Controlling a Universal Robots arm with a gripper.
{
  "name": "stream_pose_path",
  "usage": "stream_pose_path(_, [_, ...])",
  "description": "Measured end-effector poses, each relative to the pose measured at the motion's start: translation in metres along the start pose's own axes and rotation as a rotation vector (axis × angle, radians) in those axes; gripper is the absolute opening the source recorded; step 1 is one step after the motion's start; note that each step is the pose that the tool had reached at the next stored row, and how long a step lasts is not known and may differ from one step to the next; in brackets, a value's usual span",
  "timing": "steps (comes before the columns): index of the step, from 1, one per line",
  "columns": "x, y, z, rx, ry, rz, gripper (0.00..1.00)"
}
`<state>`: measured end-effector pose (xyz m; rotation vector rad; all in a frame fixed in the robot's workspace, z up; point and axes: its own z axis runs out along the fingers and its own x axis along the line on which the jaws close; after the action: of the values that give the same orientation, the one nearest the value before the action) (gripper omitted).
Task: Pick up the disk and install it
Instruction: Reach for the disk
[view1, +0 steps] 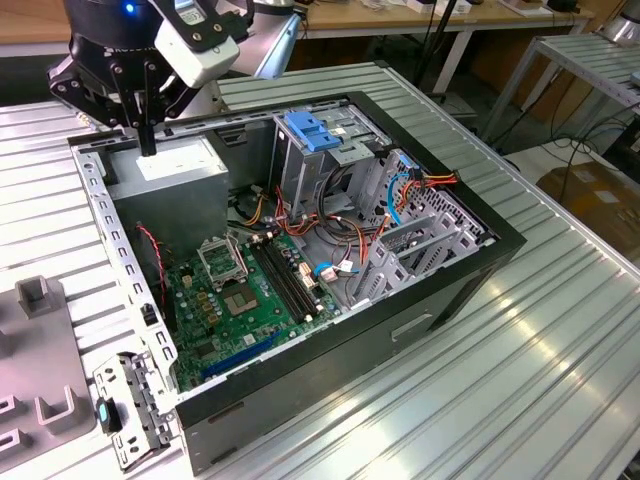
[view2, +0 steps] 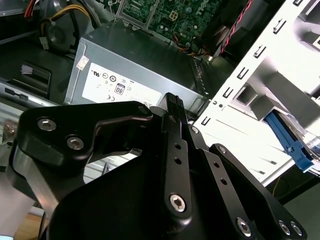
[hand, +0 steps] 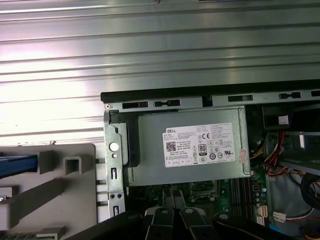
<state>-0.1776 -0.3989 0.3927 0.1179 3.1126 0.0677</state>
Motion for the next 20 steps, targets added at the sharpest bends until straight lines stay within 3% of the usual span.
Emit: stream_pose_path(20, [0.0097,-0.0007,-0.0001,0.0,0.0,0.0,0.11])
